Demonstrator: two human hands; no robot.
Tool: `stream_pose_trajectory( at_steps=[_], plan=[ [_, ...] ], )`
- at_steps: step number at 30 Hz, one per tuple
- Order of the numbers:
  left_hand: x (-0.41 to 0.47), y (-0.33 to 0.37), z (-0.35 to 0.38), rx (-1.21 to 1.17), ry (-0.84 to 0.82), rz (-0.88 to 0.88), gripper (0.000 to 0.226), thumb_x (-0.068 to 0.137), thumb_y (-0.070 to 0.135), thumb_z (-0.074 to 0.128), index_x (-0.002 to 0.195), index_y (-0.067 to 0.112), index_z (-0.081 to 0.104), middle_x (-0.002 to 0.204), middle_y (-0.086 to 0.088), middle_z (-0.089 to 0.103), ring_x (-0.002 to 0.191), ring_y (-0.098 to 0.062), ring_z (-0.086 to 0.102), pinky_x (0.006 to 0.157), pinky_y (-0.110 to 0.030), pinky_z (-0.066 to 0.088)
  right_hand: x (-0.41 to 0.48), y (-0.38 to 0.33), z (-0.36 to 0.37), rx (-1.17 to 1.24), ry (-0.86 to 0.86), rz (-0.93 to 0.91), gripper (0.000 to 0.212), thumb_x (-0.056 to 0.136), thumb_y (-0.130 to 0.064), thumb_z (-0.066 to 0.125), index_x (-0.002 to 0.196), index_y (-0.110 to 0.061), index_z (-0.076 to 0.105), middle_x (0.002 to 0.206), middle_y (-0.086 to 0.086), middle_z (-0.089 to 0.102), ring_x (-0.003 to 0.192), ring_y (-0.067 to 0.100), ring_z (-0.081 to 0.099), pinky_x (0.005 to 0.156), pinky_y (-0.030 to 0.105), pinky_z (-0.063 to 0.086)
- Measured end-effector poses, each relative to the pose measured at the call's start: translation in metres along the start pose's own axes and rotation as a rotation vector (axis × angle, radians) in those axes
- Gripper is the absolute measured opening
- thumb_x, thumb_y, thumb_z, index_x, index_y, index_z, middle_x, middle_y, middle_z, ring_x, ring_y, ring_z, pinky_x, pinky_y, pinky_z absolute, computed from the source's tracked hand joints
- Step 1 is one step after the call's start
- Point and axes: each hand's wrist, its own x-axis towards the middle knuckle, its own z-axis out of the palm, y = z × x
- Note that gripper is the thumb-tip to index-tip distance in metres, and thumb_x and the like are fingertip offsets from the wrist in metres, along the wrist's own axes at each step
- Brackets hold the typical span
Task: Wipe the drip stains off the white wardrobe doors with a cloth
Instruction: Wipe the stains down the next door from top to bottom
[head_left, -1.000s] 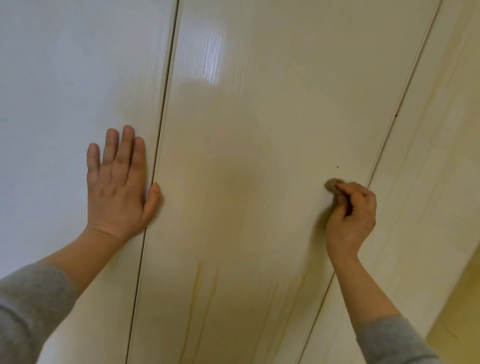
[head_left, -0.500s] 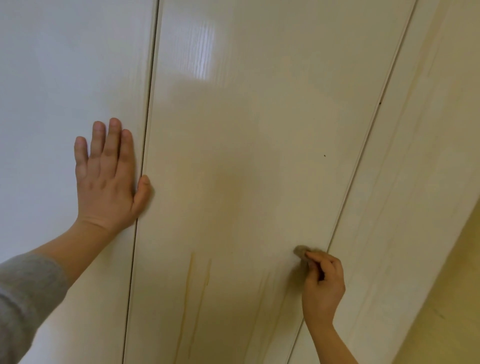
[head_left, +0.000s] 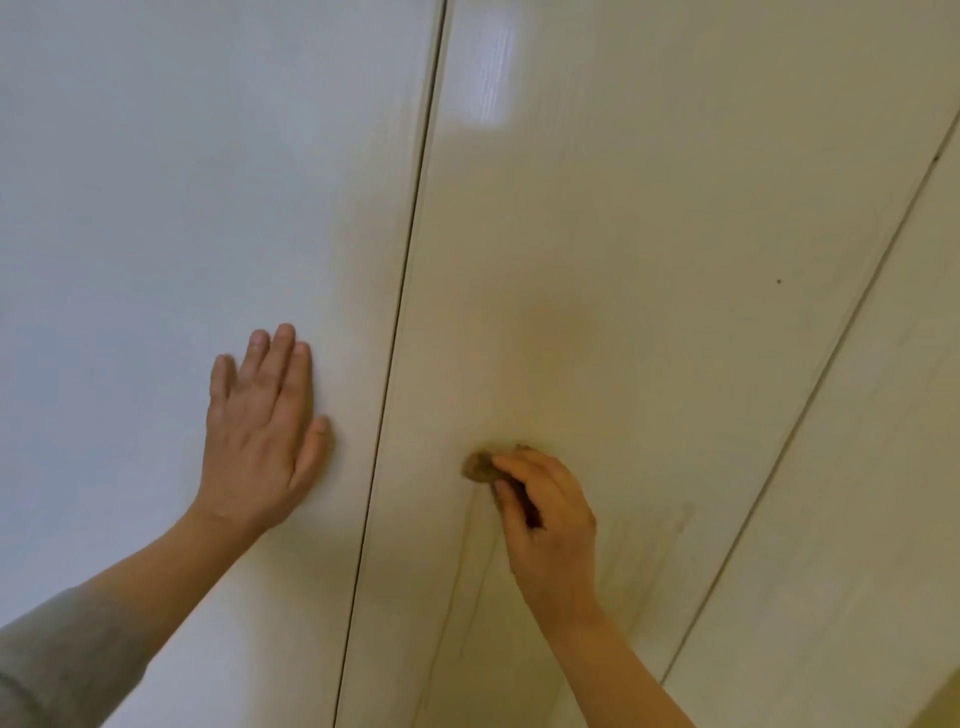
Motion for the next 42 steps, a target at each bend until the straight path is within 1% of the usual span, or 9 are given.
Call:
stream_pose_trajectory(
  at_steps=[6,10,19,24,27,31,36,39,42],
  plan=[
    [-0.005,-0.025,0.025,0.083,0.072,0.116,0.07,0.096,0.035,0.03,0.156,0.003,0.012,0.166,-0.012,0.0,0.153,-0.031,0.003,0.122,-0.054,0.002,0.035,-0.019,0.067,-0.058,0.074,-0.188,0.018,0.092,-0.008,0.063,0.106,-0.004,0.074,0.105,0.007,0.07,0.101,0.022,0.062,0.09,0.027,0.051],
    [-0.004,-0.03,0.038,0.116,0.148,0.14,0.072,0.097,0.038,0.025,0.158,0.007,0.004,0.166,-0.008,-0.006,0.153,-0.028,-0.004,0.122,-0.052,-0.001,0.018,-0.015,0.092,-0.082,0.12,-0.265,0.023,0.1,-0.017,0.056,0.101,-0.007,0.076,0.103,0.003,0.067,0.1,0.019,0.06,0.092,0.026,0.051],
    [-0.006,-0.036,0.046,0.108,0.179,0.159,0.069,0.099,0.041,0.019,0.158,0.009,0.003,0.166,-0.005,-0.008,0.153,-0.026,-0.005,0.123,-0.049,-0.004,-0.041,-0.012,0.099,-0.035,-0.178,-0.256,0.015,0.09,-0.01,0.062,0.095,-0.01,0.077,0.097,-0.002,0.067,0.094,0.015,0.062,0.08,0.027,0.054],
    [-0.005,-0.038,0.047,0.095,0.207,0.165,0.068,0.099,0.04,0.02,0.158,0.008,0.006,0.167,-0.004,-0.006,0.154,-0.026,-0.003,0.123,-0.05,-0.002,0.033,-0.007,0.06,-0.13,0.186,-0.14,0.019,0.084,0.006,0.068,0.097,-0.004,0.077,0.095,0.012,0.067,0.094,0.022,0.06,0.086,0.024,0.049],
    [-0.004,-0.038,0.048,0.091,0.219,0.17,0.068,0.099,0.039,0.021,0.158,0.008,0.007,0.167,-0.005,-0.005,0.154,-0.026,-0.003,0.123,-0.05,-0.001,0.044,0.003,0.063,-0.145,0.234,-0.145,0.016,0.087,0.006,0.065,0.097,-0.001,0.076,0.095,0.015,0.067,0.094,0.024,0.06,0.087,0.026,0.05],
    [-0.005,-0.038,0.048,0.095,0.208,0.163,0.068,0.099,0.04,0.02,0.158,0.008,0.006,0.167,-0.004,-0.007,0.153,-0.025,-0.005,0.123,-0.049,-0.003,-0.018,0.012,0.078,-0.124,0.059,-0.249,0.022,0.094,-0.005,0.056,0.092,-0.003,0.078,0.103,0.0,0.06,0.095,0.02,0.059,0.096,0.019,0.045],
    [-0.005,-0.038,0.047,0.096,0.195,0.162,0.069,0.099,0.04,0.019,0.158,0.008,0.006,0.166,-0.003,-0.009,0.153,-0.024,-0.006,0.123,-0.048,-0.004,-0.061,0.007,0.074,-0.111,-0.199,-0.211,0.015,0.084,-0.002,0.065,0.089,-0.008,0.077,0.103,-0.009,0.056,0.096,0.013,0.058,0.085,0.018,0.049],
    [-0.004,-0.039,0.047,0.095,0.205,0.164,0.068,0.099,0.04,0.019,0.158,0.008,0.006,0.167,-0.003,-0.008,0.153,-0.024,-0.006,0.123,-0.048,-0.004,-0.02,0.001,0.051,-0.139,-0.068,-0.164,0.021,0.09,-0.006,0.057,0.093,-0.006,0.078,0.102,-0.004,0.058,0.096,0.015,0.057,0.092,0.014,0.041],
    [-0.003,-0.04,0.047,0.103,0.215,0.167,0.068,0.099,0.039,0.02,0.158,0.007,0.007,0.167,-0.004,-0.008,0.153,-0.025,-0.005,0.123,-0.049,-0.004,0.029,0.014,0.031,-0.214,0.143,-0.109,0.019,0.09,0.002,0.058,0.097,-0.002,0.076,0.097,0.012,0.065,0.095,0.026,0.06,0.089,0.027,0.047]
  ],
)
